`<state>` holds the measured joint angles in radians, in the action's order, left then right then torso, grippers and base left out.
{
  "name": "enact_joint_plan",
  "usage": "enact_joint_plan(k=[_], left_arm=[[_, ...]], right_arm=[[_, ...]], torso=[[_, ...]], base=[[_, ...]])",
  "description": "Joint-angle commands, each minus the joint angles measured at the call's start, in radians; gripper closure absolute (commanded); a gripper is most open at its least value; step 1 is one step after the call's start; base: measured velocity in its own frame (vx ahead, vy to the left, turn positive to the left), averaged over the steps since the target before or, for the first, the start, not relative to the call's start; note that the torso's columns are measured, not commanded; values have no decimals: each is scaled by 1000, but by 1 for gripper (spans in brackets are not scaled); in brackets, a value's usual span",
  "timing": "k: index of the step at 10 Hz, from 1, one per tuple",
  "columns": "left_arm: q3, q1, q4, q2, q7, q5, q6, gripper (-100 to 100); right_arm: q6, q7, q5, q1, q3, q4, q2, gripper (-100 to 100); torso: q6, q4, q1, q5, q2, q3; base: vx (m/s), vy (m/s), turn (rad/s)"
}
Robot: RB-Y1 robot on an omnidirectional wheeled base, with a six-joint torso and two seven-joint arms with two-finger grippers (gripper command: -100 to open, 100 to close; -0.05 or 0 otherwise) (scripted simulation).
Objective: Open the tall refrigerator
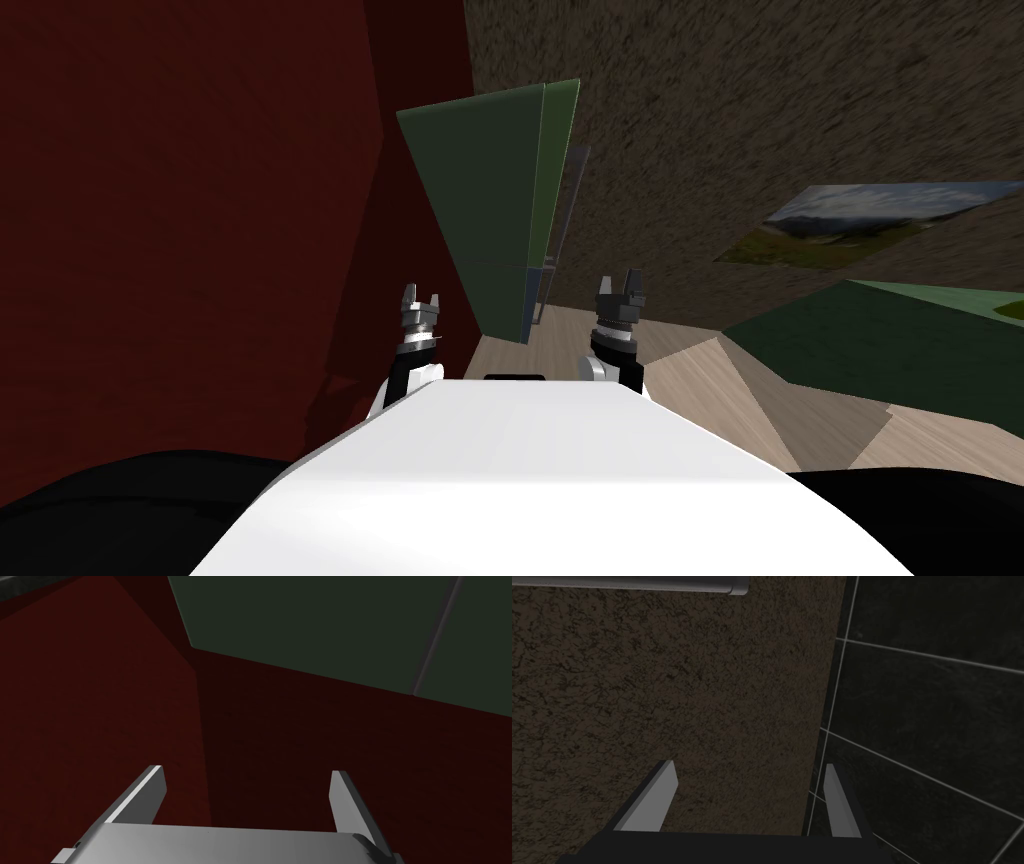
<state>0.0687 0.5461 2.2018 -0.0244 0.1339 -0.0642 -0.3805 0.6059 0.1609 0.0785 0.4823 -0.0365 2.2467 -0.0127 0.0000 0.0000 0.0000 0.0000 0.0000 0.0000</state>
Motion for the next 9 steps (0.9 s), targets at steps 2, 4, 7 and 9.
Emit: enact_joint_plan(k=[2, 4, 7, 9], left_arm=[[0, 0, 0, 0, 0, 0, 0, 0], [0, 0, 0, 0, 0, 0, 0, 0], [0, 0, 0, 0, 0, 0, 0, 0], [0, 0, 0, 0, 0, 0, 0, 0]], right_arm=[[0, 0, 0, 0, 0, 0, 0, 0], [0, 0, 0, 0, 0, 0, 0, 0], [0, 0, 0, 0, 0, 0, 0, 0], [0, 0, 0, 0, 0, 0, 0, 0]], torso=[[0, 105, 0, 0, 104, -209], [0, 248, 0, 0, 248, -497], [0, 470, 0, 0, 470, -939], [0, 617, 0, 0, 618, -1234]], base=[[0, 0, 0], [0, 0, 0], [0, 0, 0], [0, 0, 0]])
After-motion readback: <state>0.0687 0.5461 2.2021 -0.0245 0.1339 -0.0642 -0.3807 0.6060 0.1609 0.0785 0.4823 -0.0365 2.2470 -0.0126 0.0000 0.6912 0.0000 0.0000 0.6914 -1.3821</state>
